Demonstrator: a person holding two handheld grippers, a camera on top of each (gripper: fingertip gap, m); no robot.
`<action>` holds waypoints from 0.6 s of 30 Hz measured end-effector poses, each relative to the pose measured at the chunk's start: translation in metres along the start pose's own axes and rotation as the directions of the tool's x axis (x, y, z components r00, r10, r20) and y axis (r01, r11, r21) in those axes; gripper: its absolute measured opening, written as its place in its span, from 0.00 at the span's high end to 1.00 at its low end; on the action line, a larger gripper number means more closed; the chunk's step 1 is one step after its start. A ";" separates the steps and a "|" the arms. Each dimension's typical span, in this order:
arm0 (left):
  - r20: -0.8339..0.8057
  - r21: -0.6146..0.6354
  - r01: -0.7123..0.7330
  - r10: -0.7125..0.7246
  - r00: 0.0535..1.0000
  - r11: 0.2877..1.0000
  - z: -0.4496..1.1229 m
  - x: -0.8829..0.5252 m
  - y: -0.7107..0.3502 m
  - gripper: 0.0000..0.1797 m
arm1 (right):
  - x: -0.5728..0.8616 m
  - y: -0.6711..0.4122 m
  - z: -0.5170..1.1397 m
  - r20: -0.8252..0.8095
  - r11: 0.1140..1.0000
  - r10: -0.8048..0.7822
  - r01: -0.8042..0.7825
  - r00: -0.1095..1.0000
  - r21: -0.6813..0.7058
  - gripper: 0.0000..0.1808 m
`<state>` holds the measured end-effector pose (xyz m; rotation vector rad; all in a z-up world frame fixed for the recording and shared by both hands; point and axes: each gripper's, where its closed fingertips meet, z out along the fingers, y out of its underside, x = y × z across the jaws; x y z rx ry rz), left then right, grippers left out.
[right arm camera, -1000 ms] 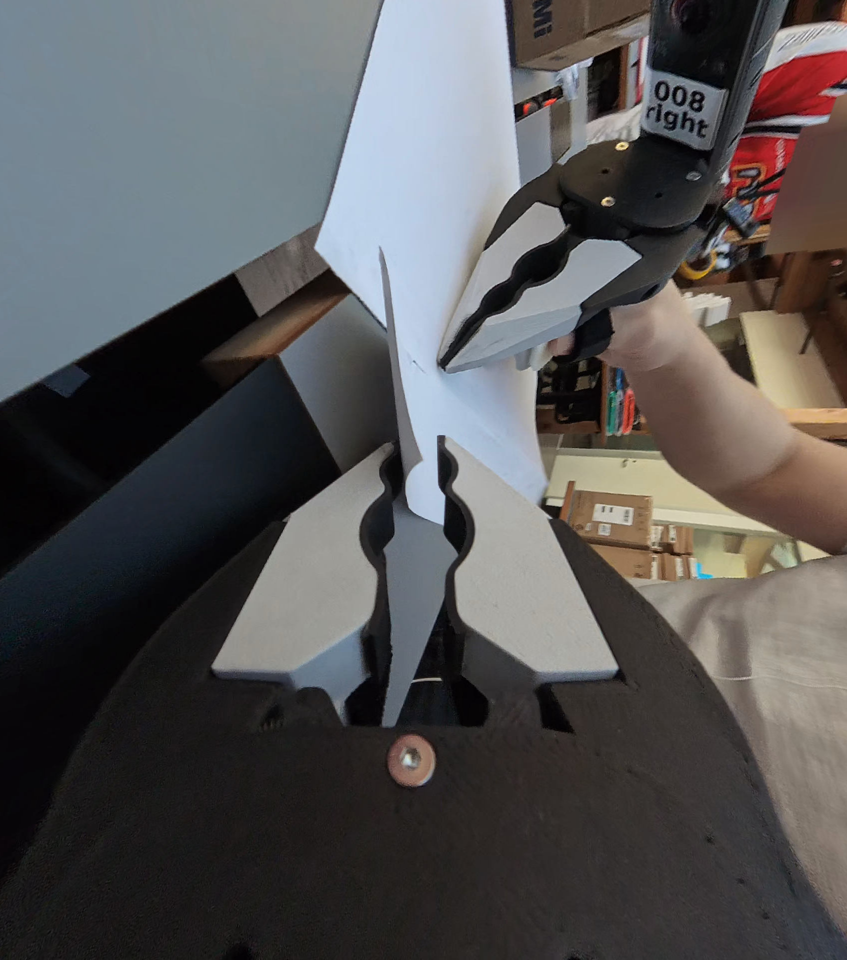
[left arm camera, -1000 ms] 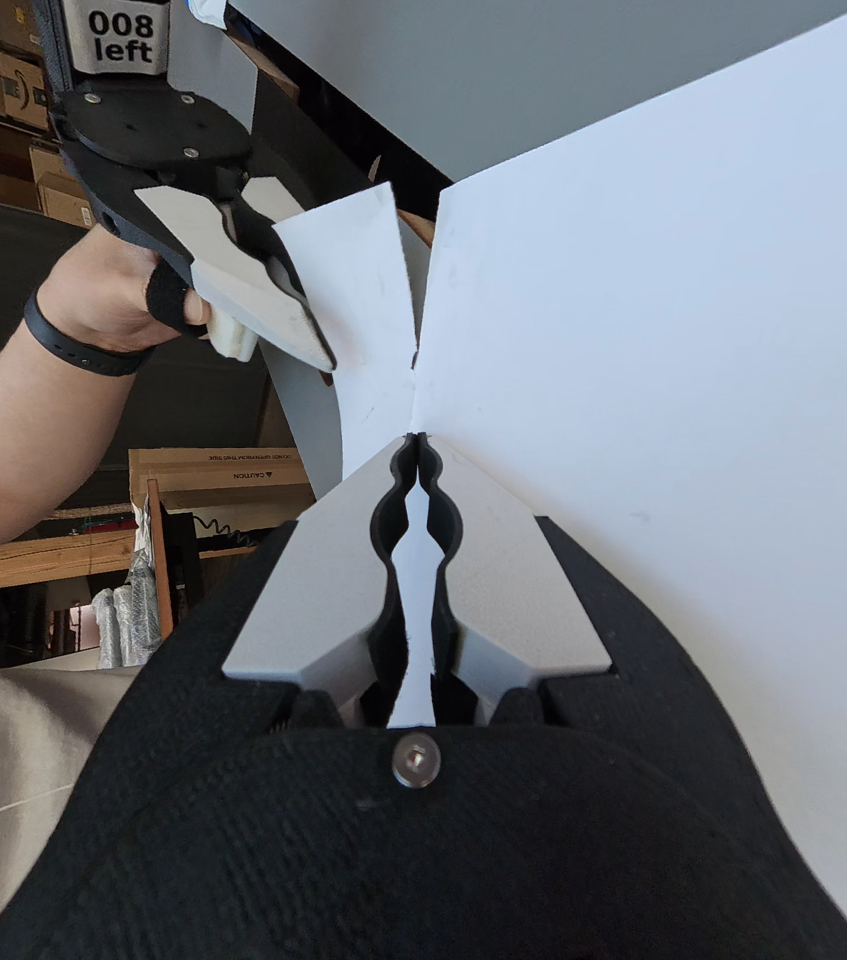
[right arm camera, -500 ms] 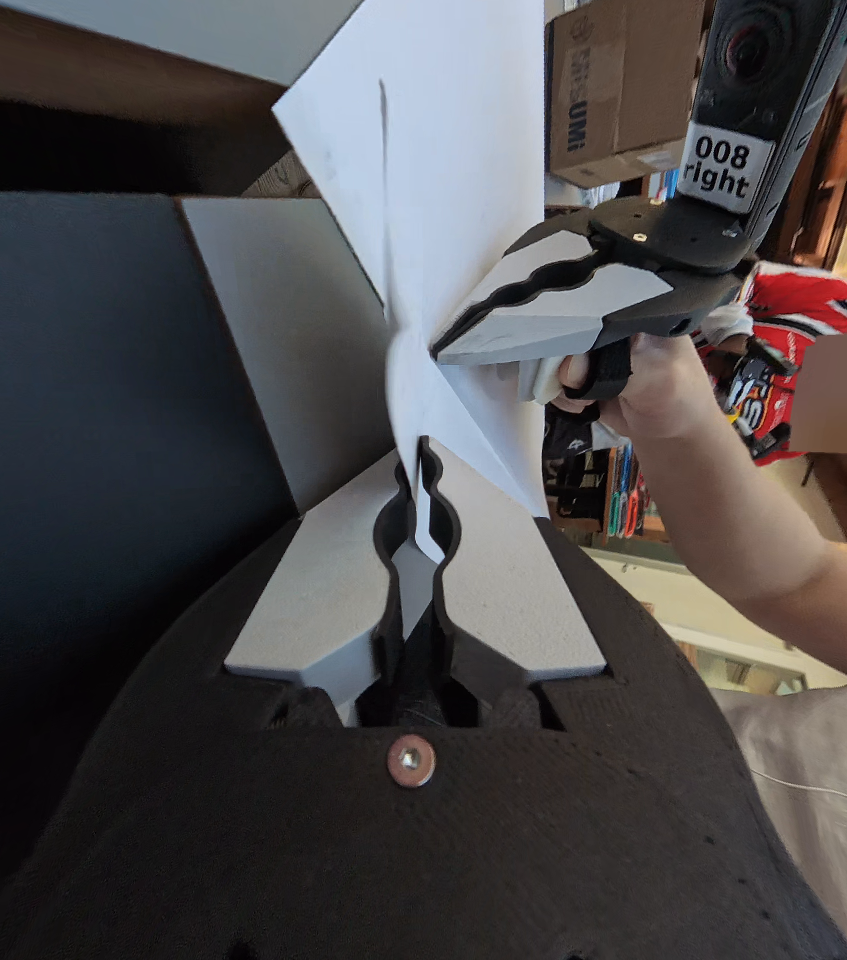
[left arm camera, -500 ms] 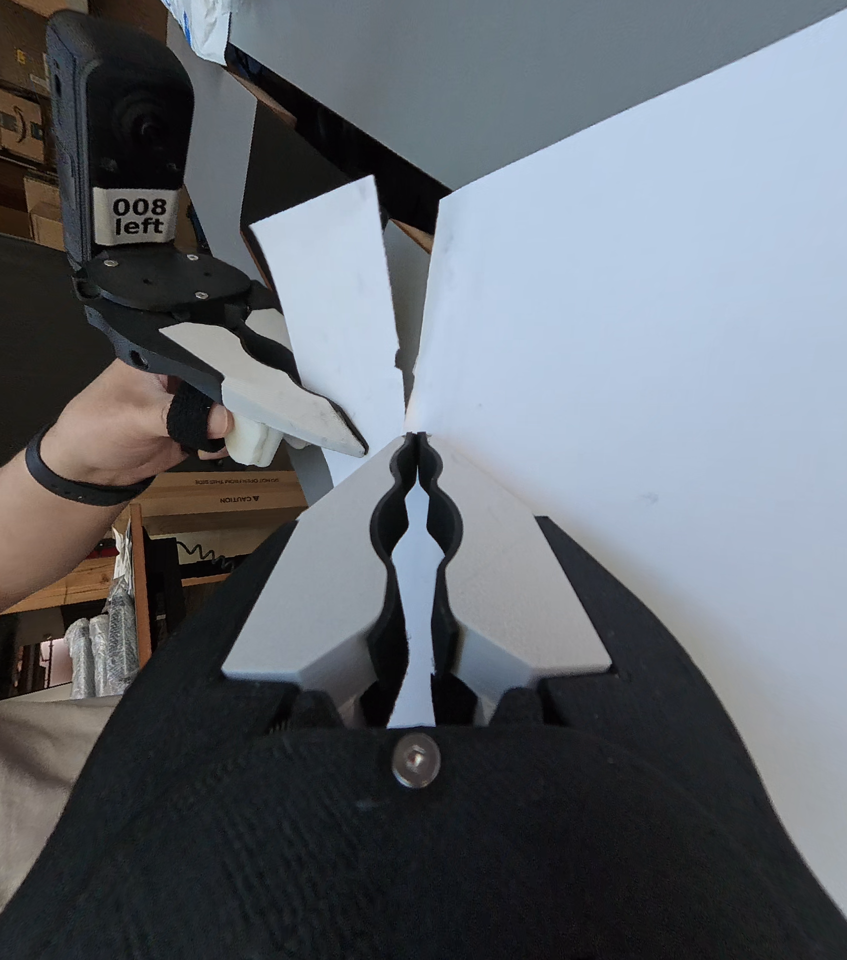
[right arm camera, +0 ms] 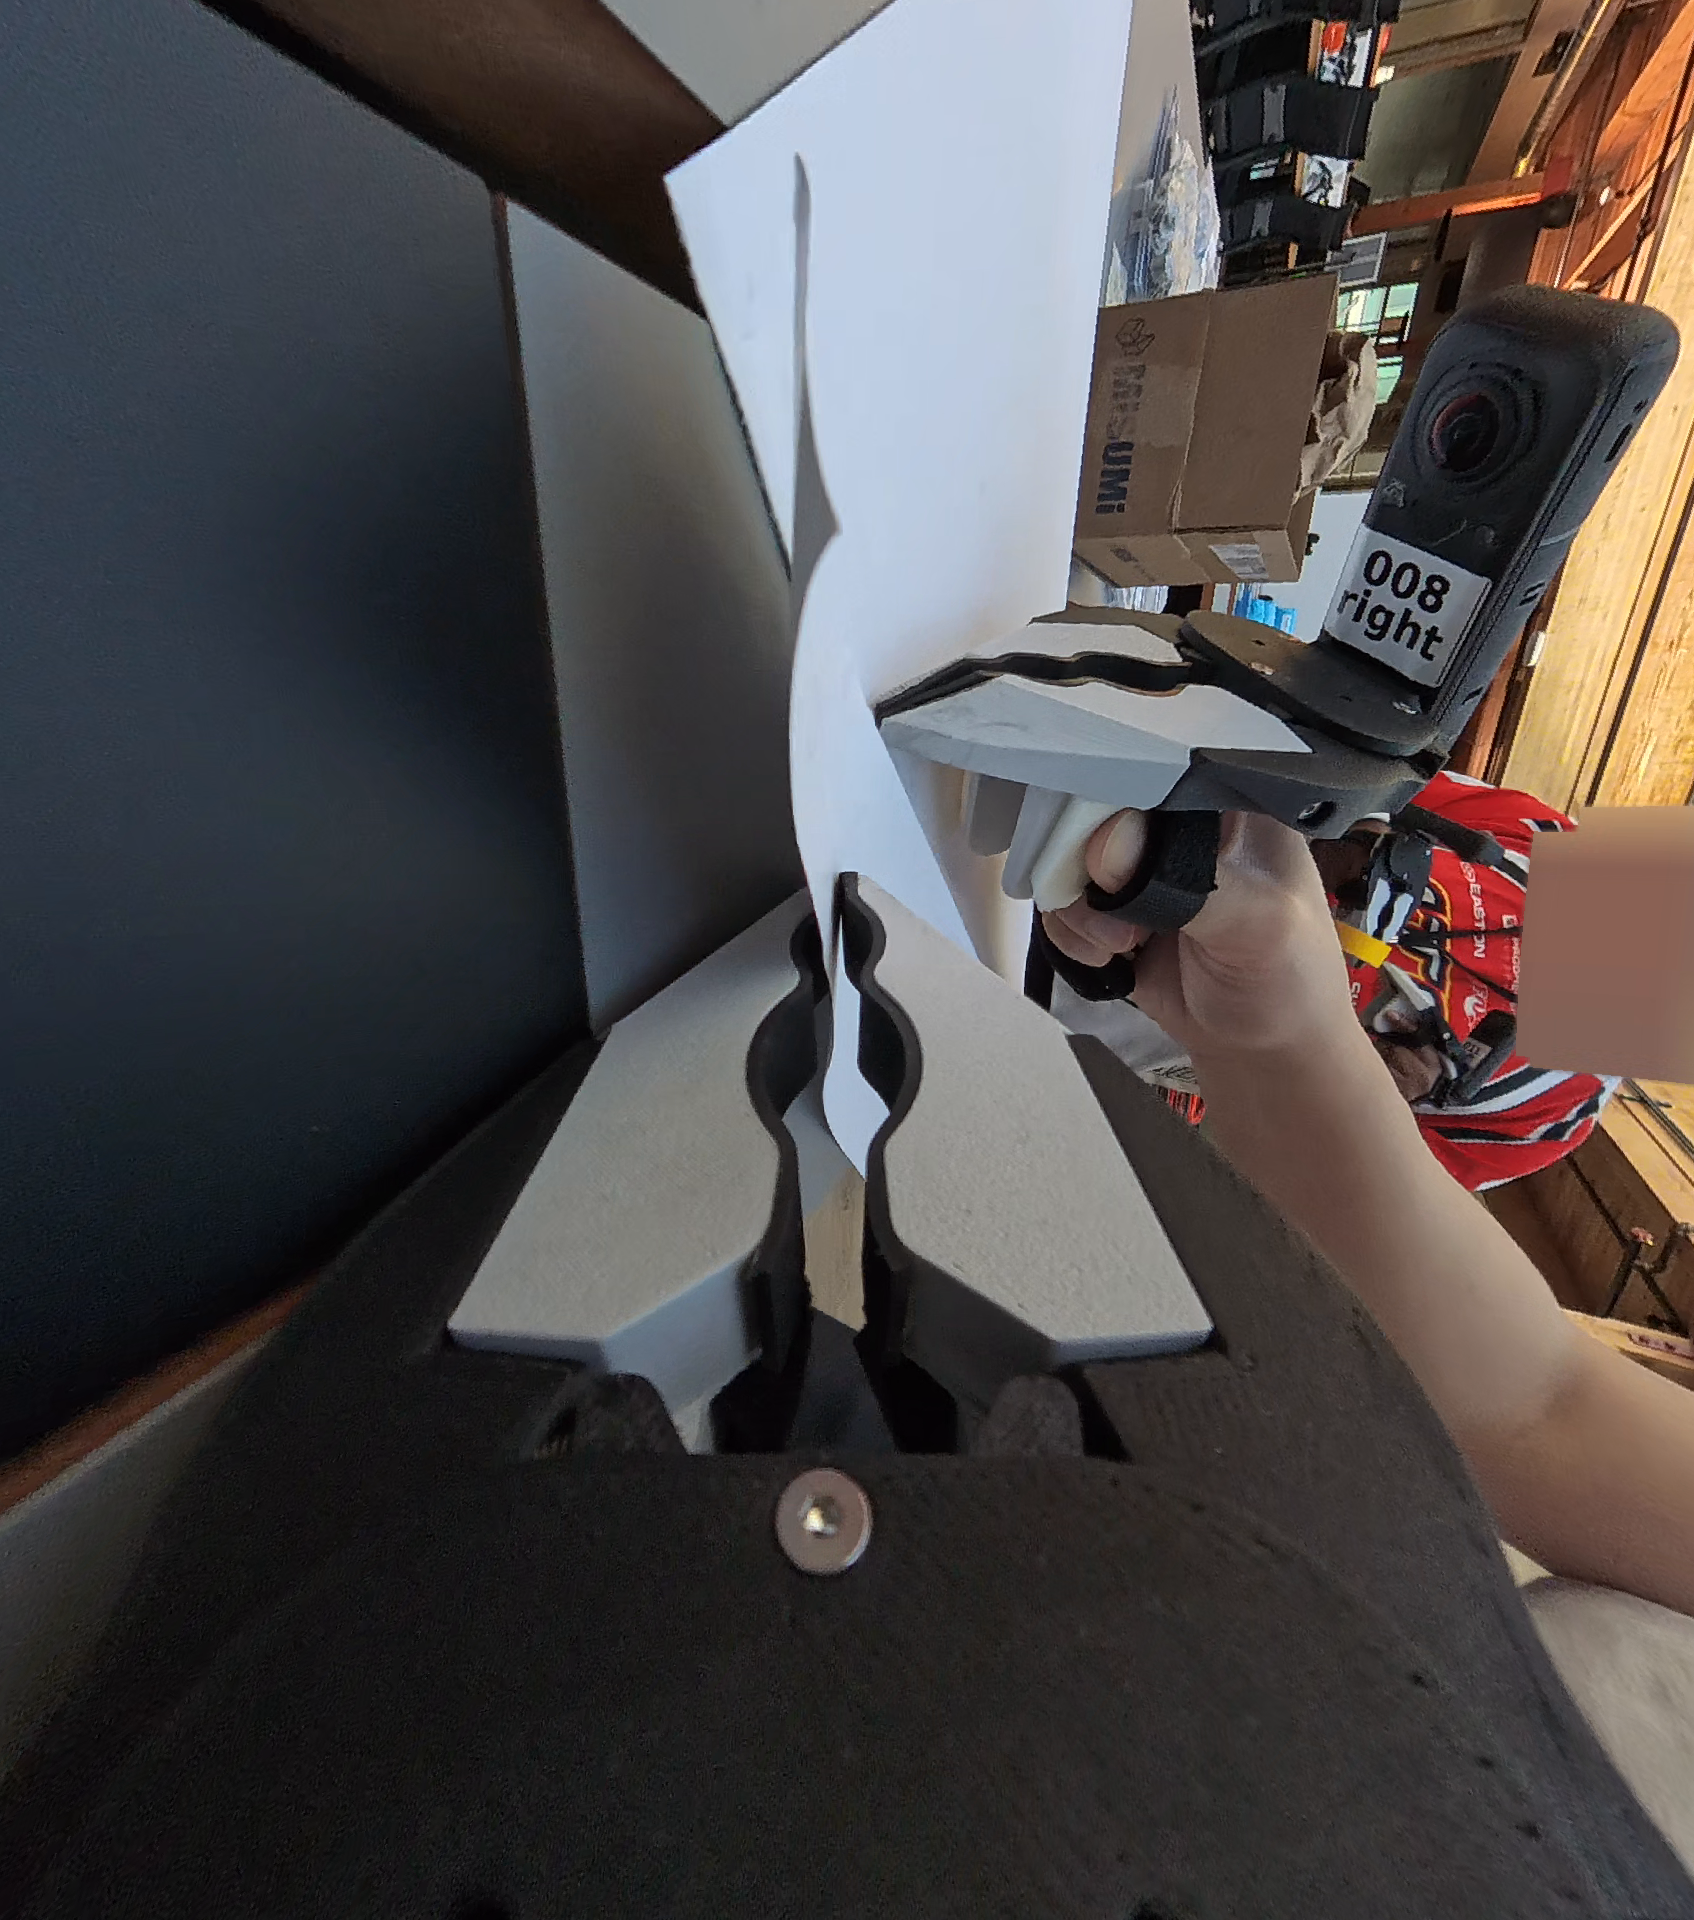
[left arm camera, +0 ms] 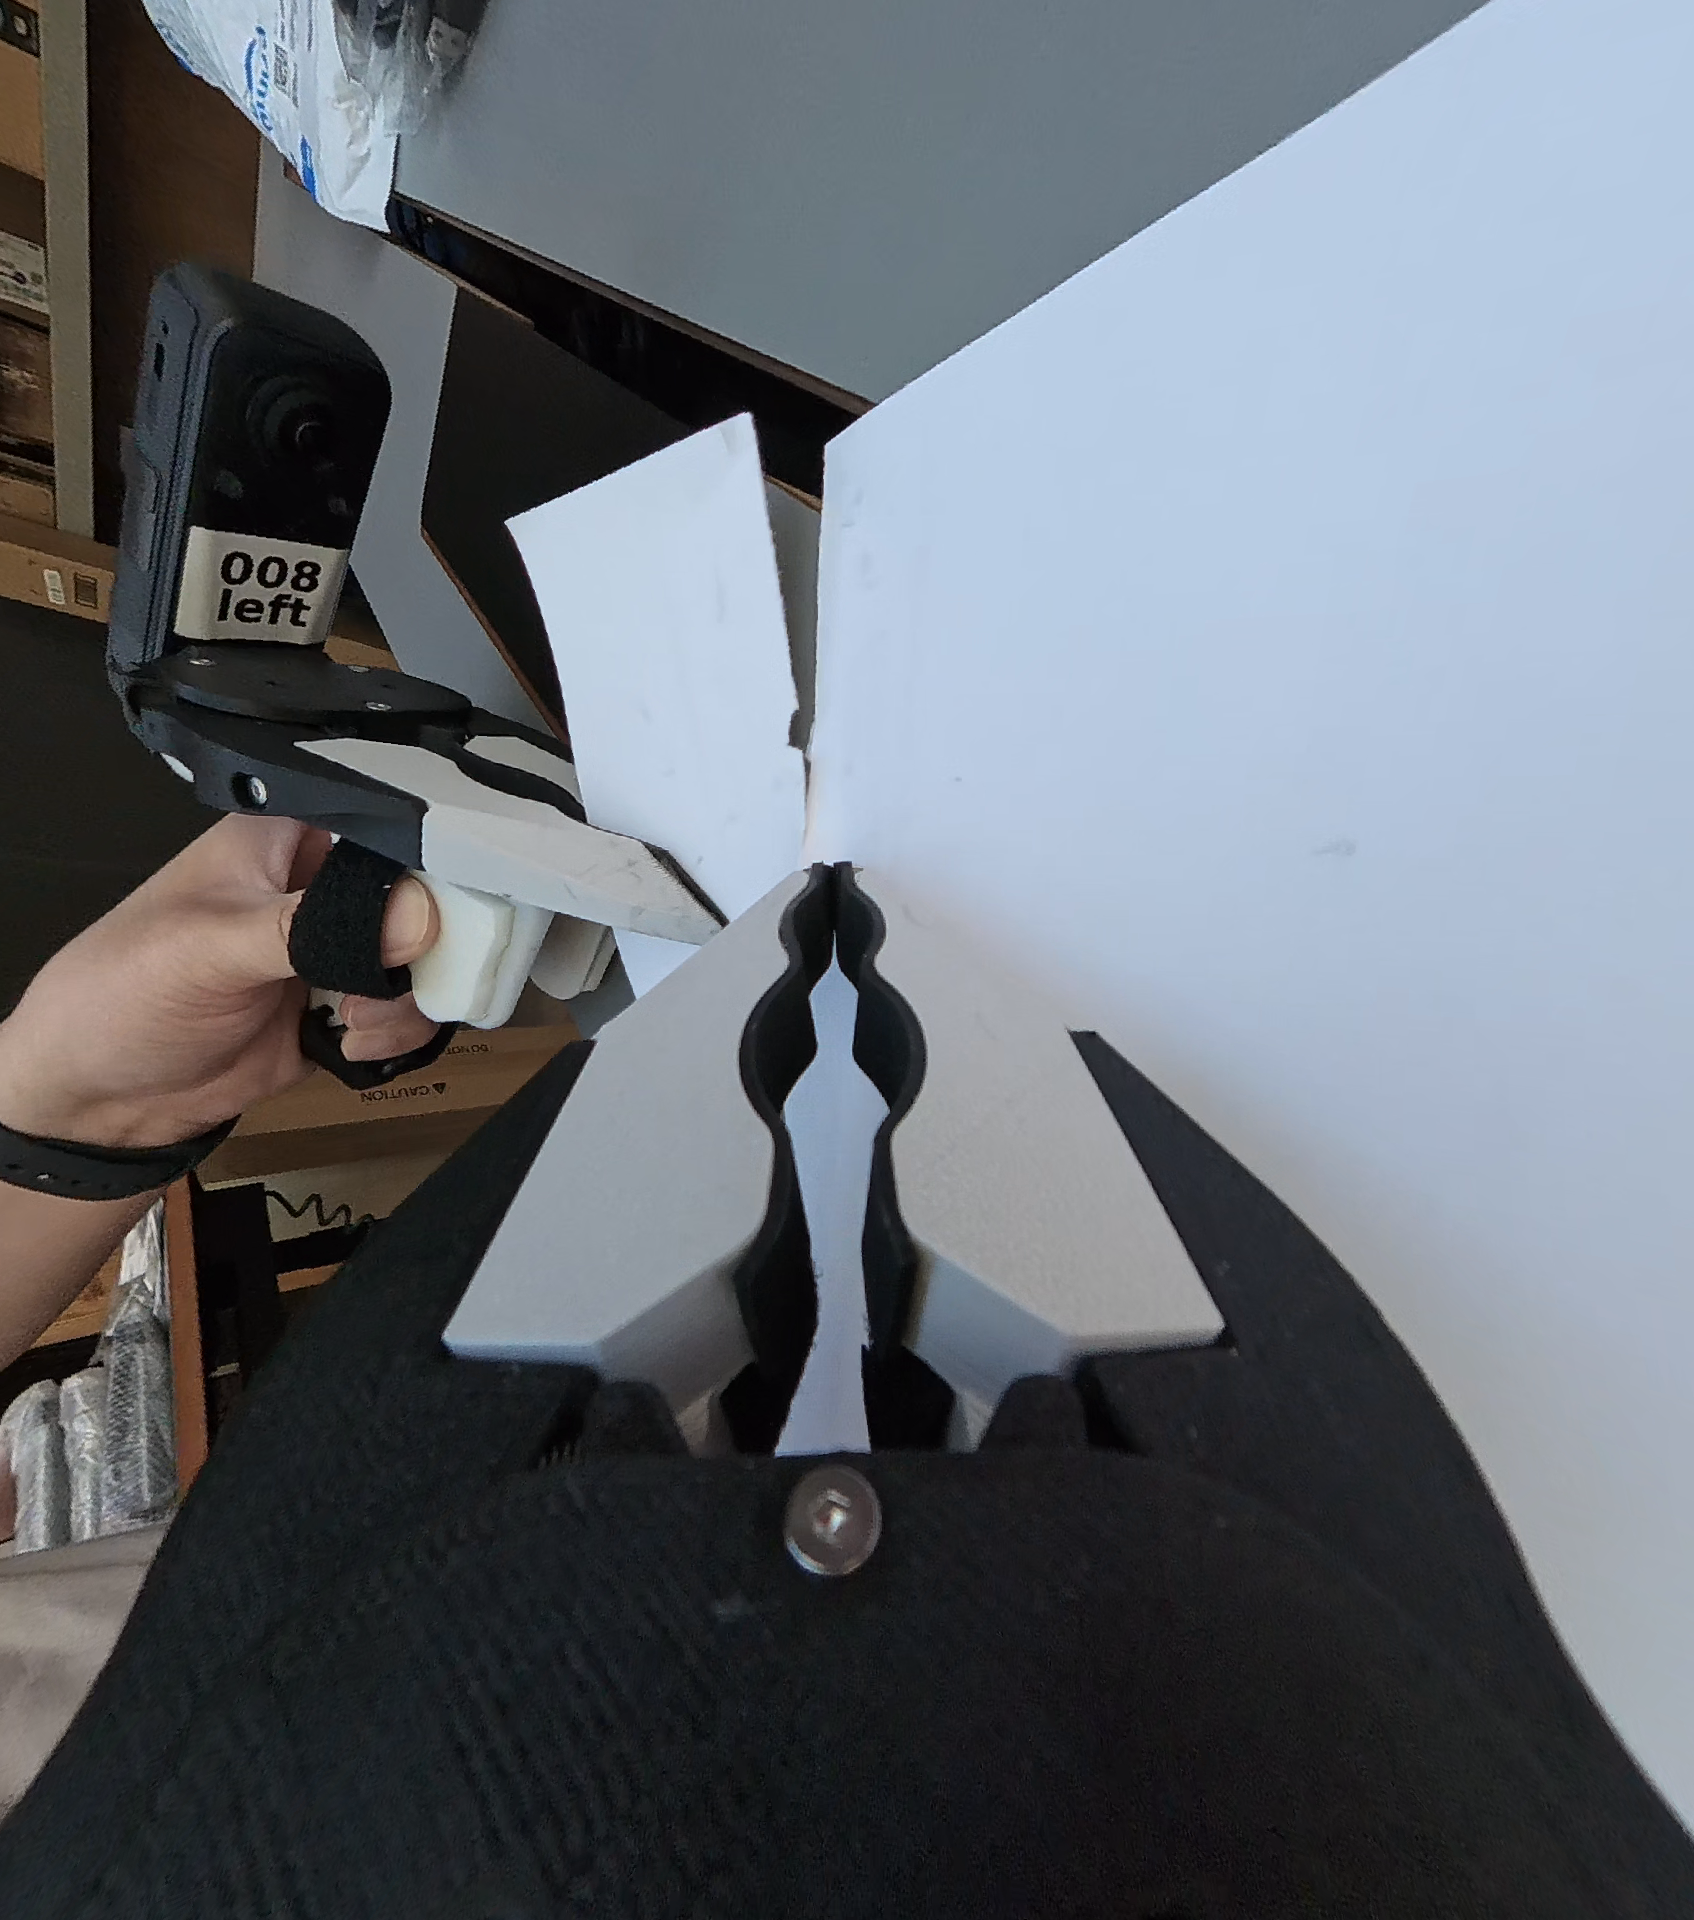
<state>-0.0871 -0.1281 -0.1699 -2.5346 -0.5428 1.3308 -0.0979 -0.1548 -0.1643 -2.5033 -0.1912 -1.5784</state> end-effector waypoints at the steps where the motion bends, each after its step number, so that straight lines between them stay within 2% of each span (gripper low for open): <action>1: -0.009 -0.003 0.008 -0.008 1.000 1.000 0.000 0.000 0.000 1.00 | 0.001 0.000 0.001 0.007 1.000 0.011 -0.011 1.000 0.006 1.00; 4: -0.025 -0.010 0.017 -0.018 1.000 1.000 0.000 0.000 0.000 1.00 | 0.001 -0.001 0.003 0.029 0.999 0.036 -0.037 0.999 0.026 1.00; 10: -0.077 0.009 0.068 -0.068 0.995 0.998 0.000 0.000 0.000 1.00 | 0.001 -0.003 0.002 0.009 0.994 -0.029 0.028 1.000 0.109 1.00; 18: -0.178 0.075 0.123 -0.108 0.978 0.990 -0.001 0.003 -0.004 0.99 | -0.003 -0.003 -0.001 0.109 0.987 -0.037 0.019 0.993 0.159 1.00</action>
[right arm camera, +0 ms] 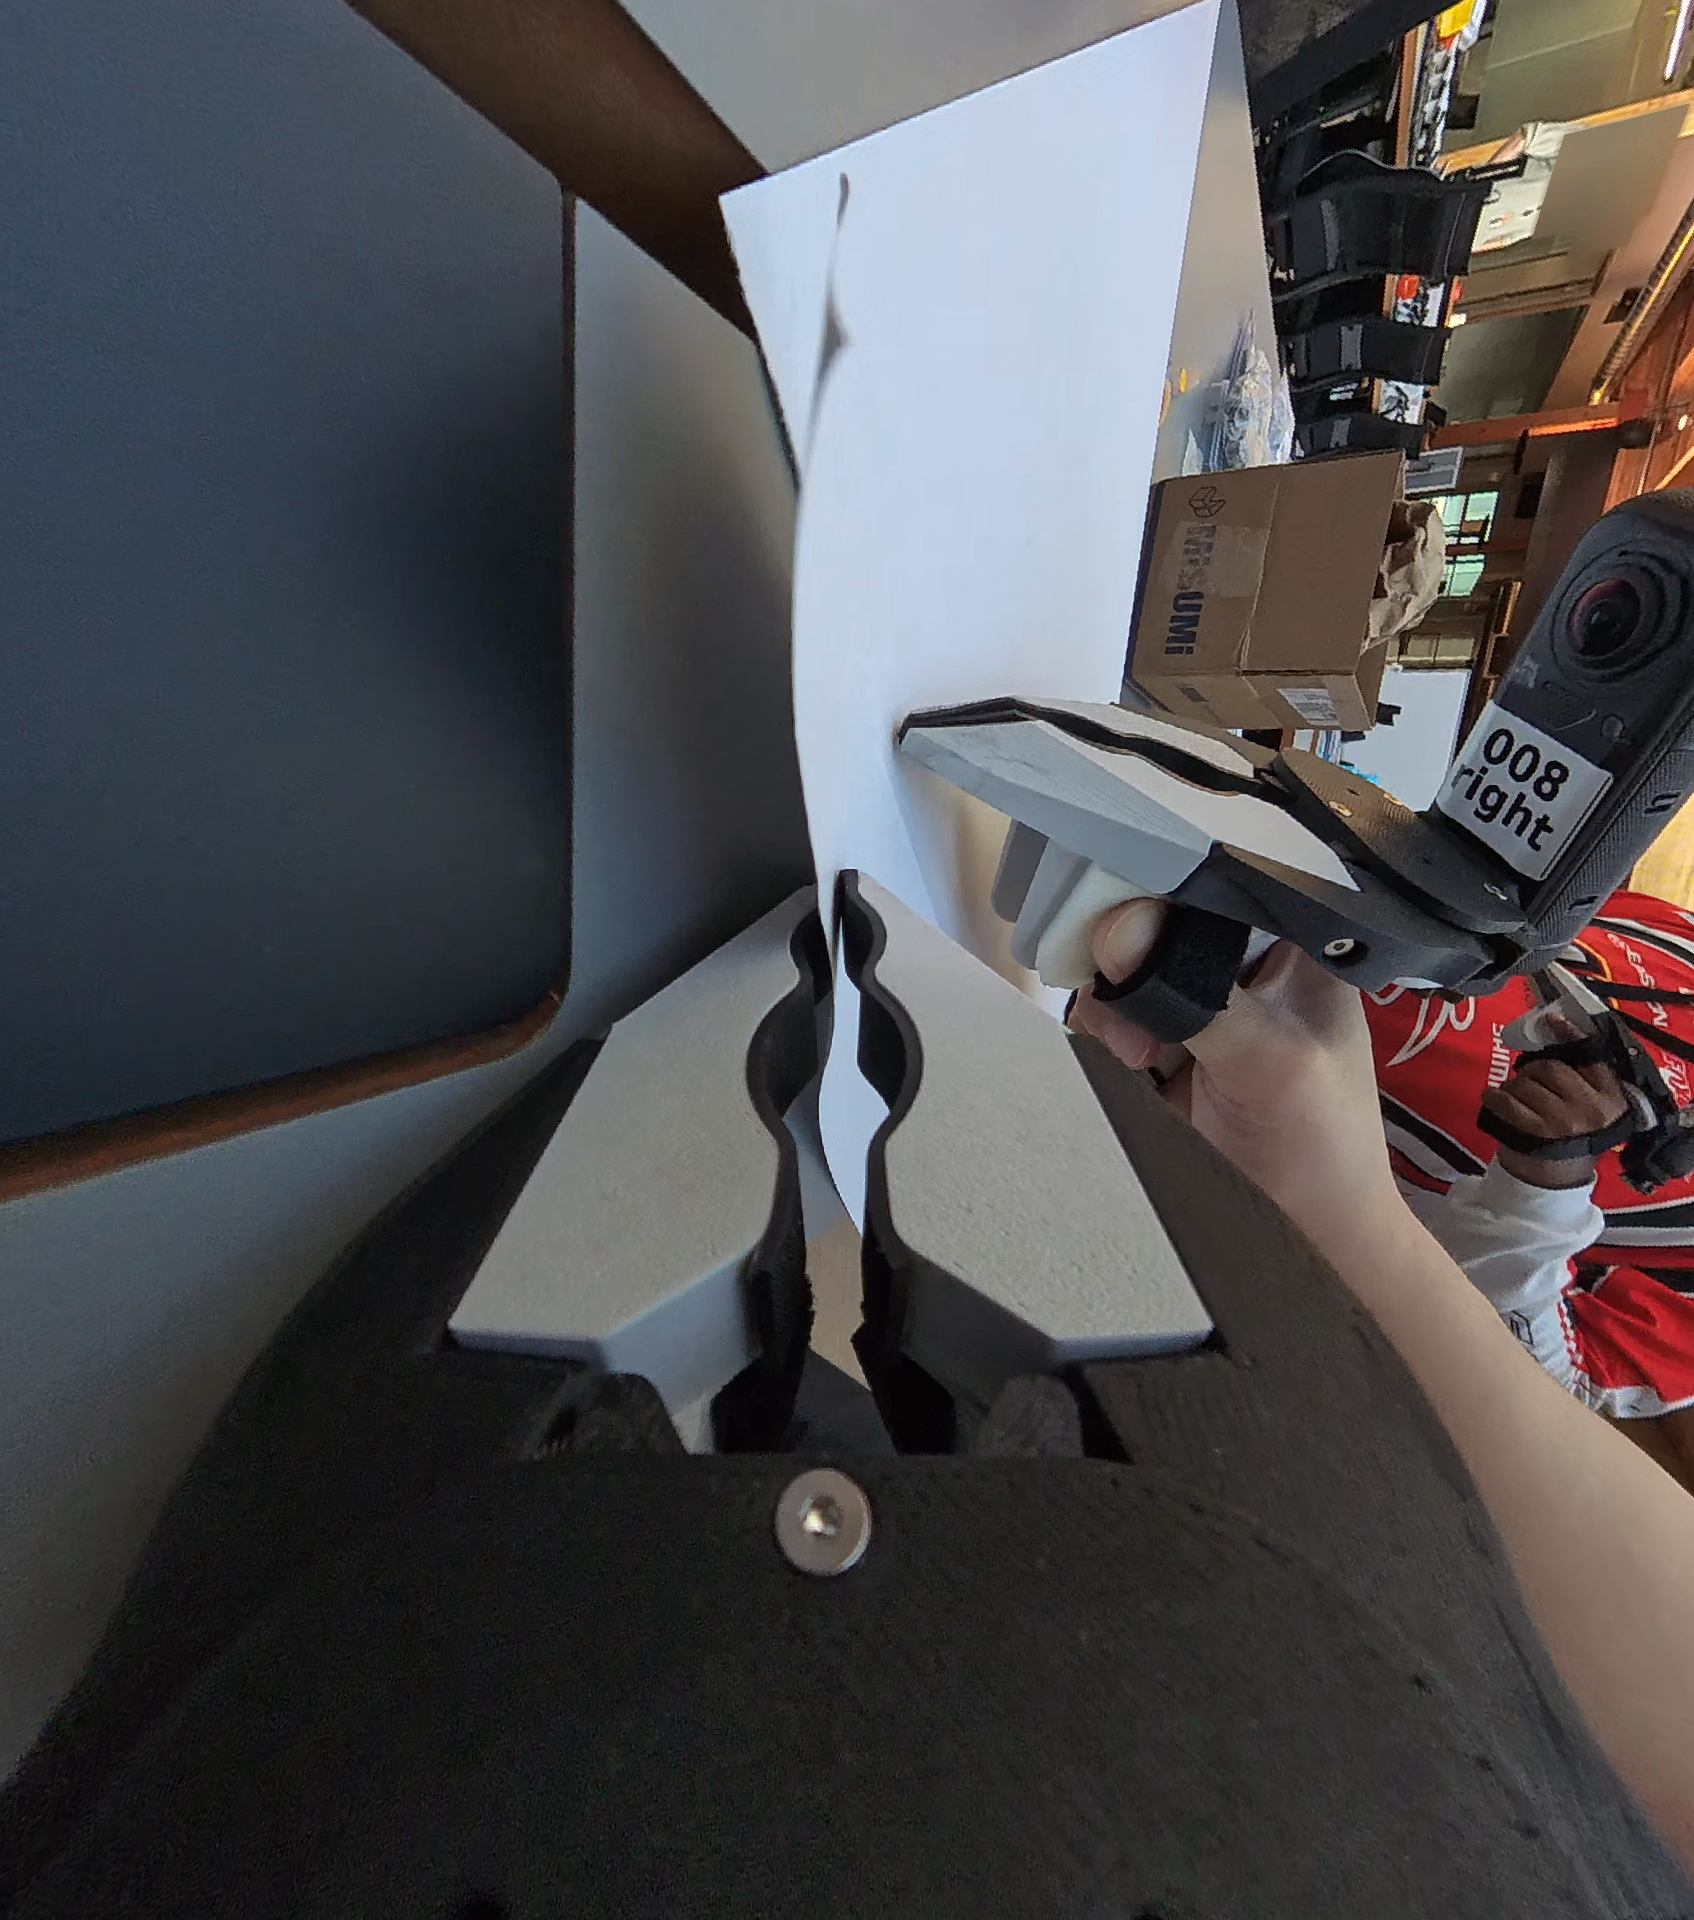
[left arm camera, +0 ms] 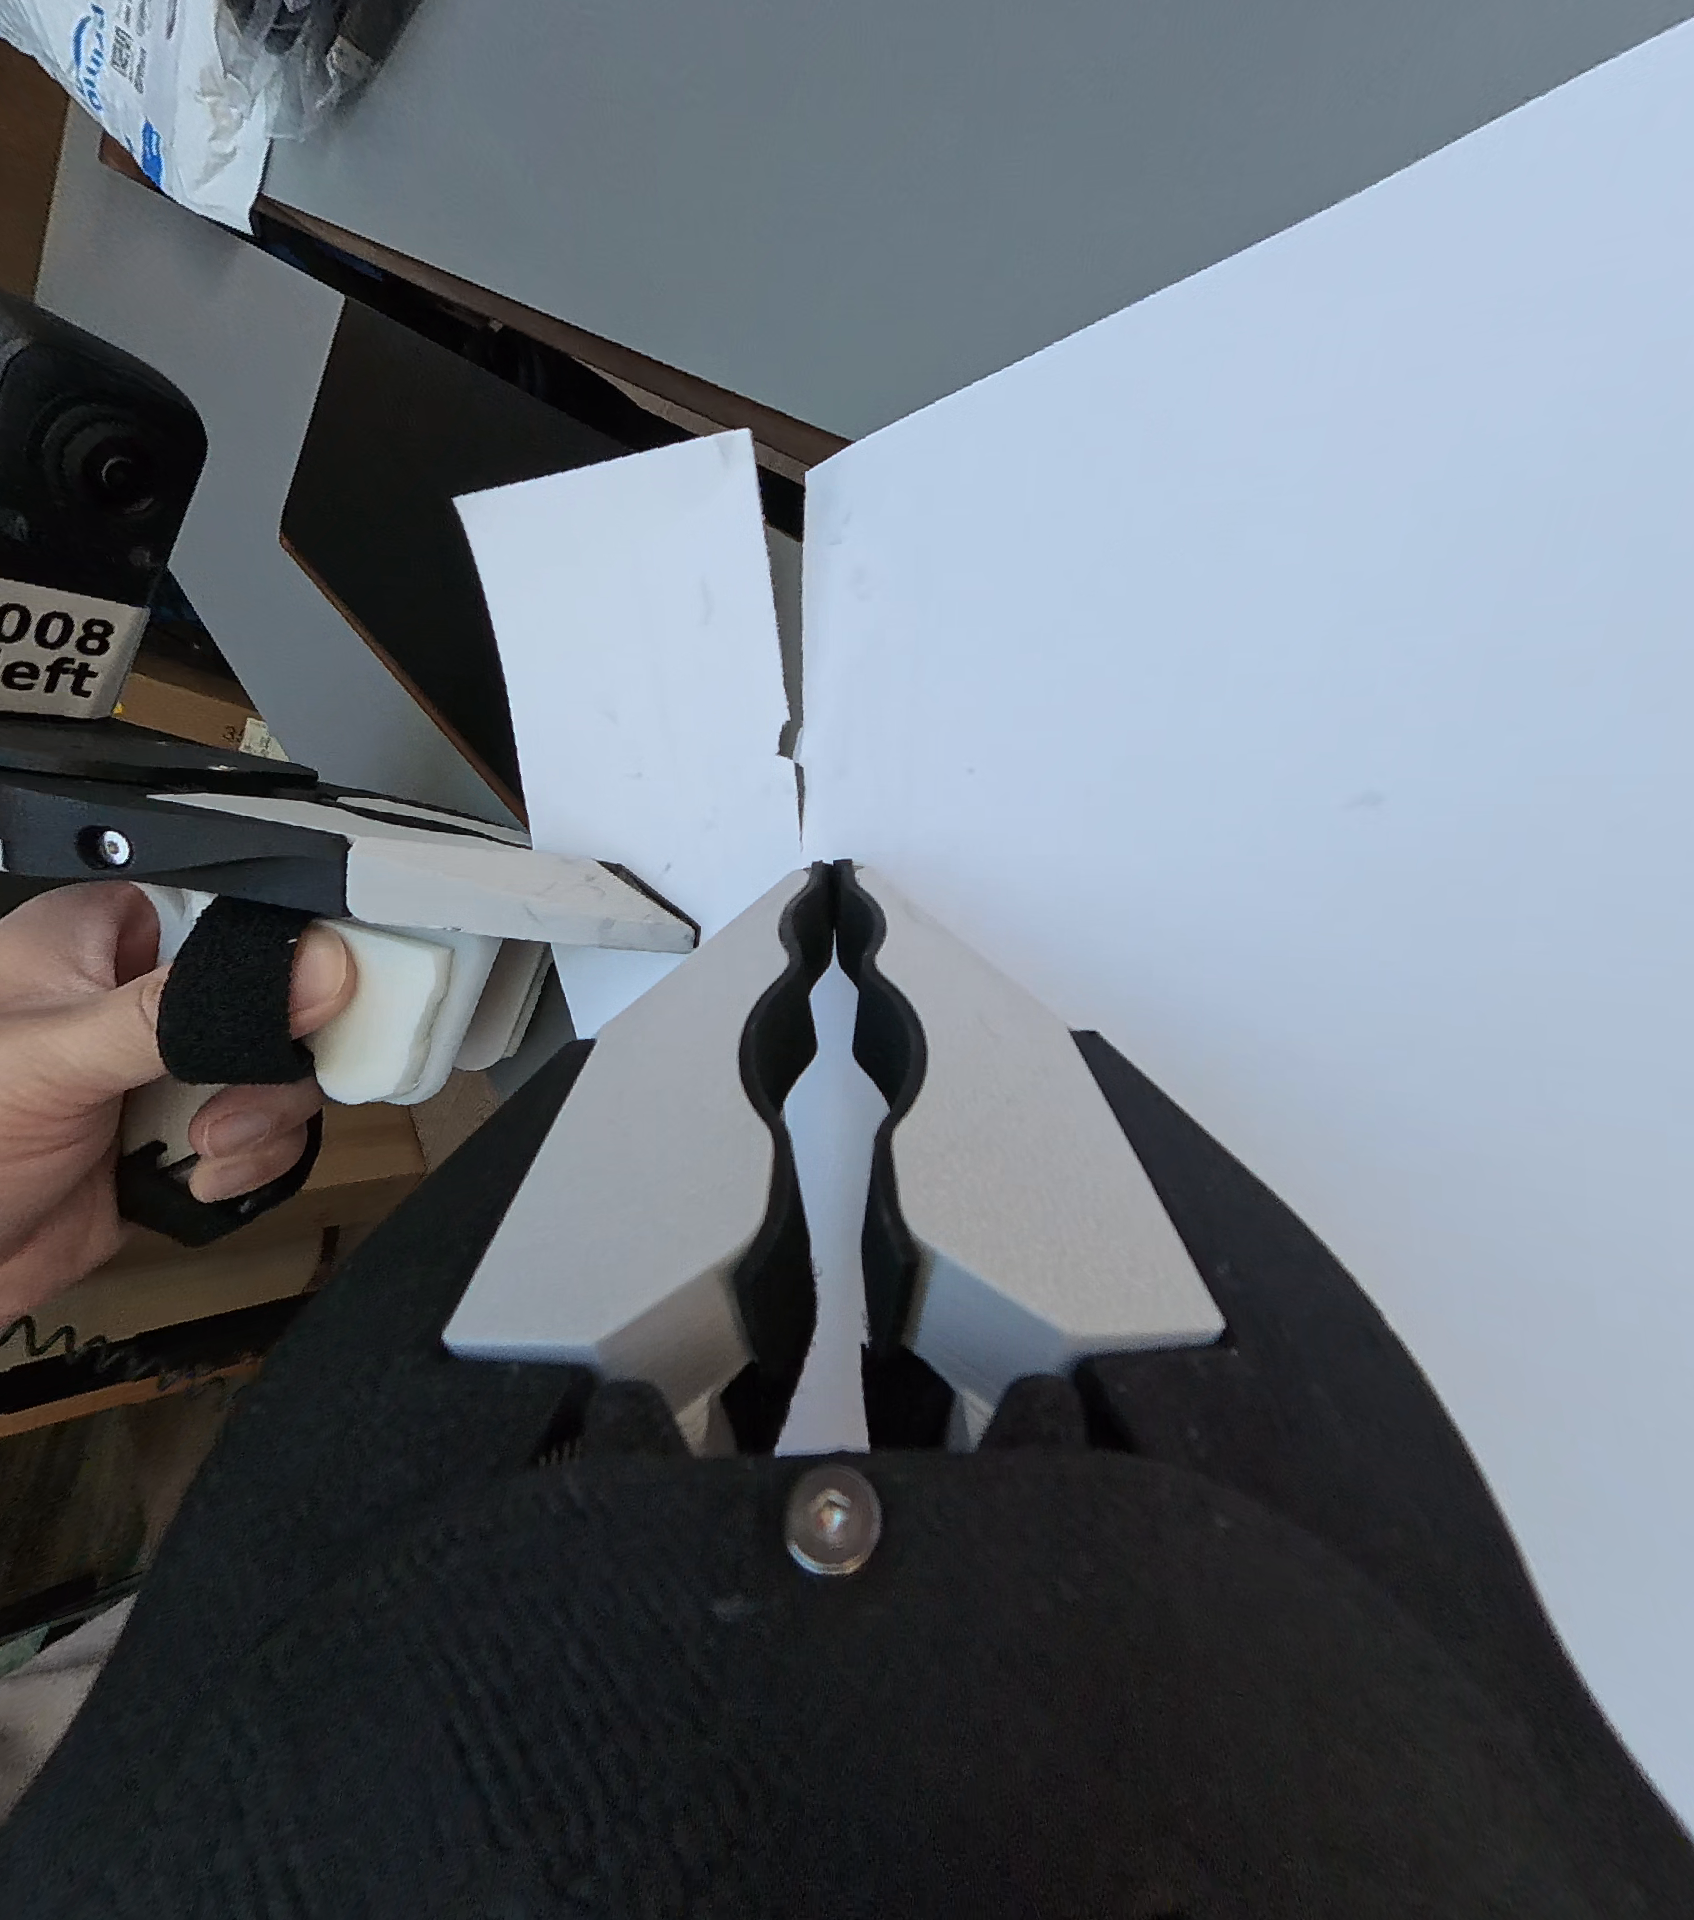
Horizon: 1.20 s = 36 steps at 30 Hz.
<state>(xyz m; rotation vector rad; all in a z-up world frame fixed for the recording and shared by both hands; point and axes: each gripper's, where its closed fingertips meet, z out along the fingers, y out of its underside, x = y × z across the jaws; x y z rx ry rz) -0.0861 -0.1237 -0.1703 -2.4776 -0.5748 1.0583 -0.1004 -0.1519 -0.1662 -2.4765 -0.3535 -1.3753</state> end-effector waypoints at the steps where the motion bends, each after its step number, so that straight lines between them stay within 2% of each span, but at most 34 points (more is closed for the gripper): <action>1: -0.005 -0.002 0.002 -0.002 1.000 1.000 0.000 0.000 0.000 0.99 | 0.000 0.000 0.000 0.003 1.000 0.001 -0.001 1.000 0.009 1.00; 13: -0.071 0.064 -0.018 0.022 0.997 0.998 0.000 0.000 0.000 0.99 | 0.001 0.001 0.001 0.022 0.991 0.013 -0.015 1.000 0.134 1.00; 17: 0.001 -0.016 -0.020 0.020 1.000 1.000 0.000 -0.002 -0.001 1.00 | 0.002 0.002 0.000 -0.037 0.999 0.000 0.001 0.999 0.038 1.00; 22: 0.057 -0.042 0.146 -0.143 0.988 0.988 -0.002 -0.005 -0.017 1.00 | -0.003 -0.001 -0.007 -0.057 0.975 0.151 -0.158 0.987 -0.154 1.00; 24: 0.109 -0.042 0.142 -0.137 0.985 0.989 0.002 -0.013 -0.020 1.00 | -0.005 -0.005 -0.008 -0.056 0.955 0.205 -0.213 0.977 -0.208 1.00; 26: 0.081 -0.132 0.170 -0.161 0.984 0.977 0.009 -0.005 -0.007 1.00 | -0.006 -0.010 -0.008 -0.056 0.939 0.233 -0.239 0.971 -0.247 1.00; 27: 0.074 -0.110 0.166 -0.158 0.985 0.980 0.010 -0.005 -0.010 1.00 | -0.005 -0.011 -0.008 -0.063 0.933 0.234 -0.242 0.970 -0.266 1.00; 30: 0.094 -0.112 0.088 -0.078 0.993 0.990 0.012 -0.006 -0.011 1.00 | 0.000 -0.020 -0.004 -0.093 0.944 0.200 -0.217 0.975 -0.247 0.97; 32: 0.108 -0.136 0.040 -0.025 0.994 0.990 0.012 -0.006 -0.011 1.00 | -0.001 -0.026 -0.001 -0.088 0.958 0.181 -0.196 0.980 -0.210 1.00; 36: 0.084 -0.176 0.062 -0.048 0.995 0.982 0.014 -0.005 -0.014 1.00 | -0.002 -0.027 0.000 -0.096 0.962 0.174 -0.190 0.980 -0.197 1.00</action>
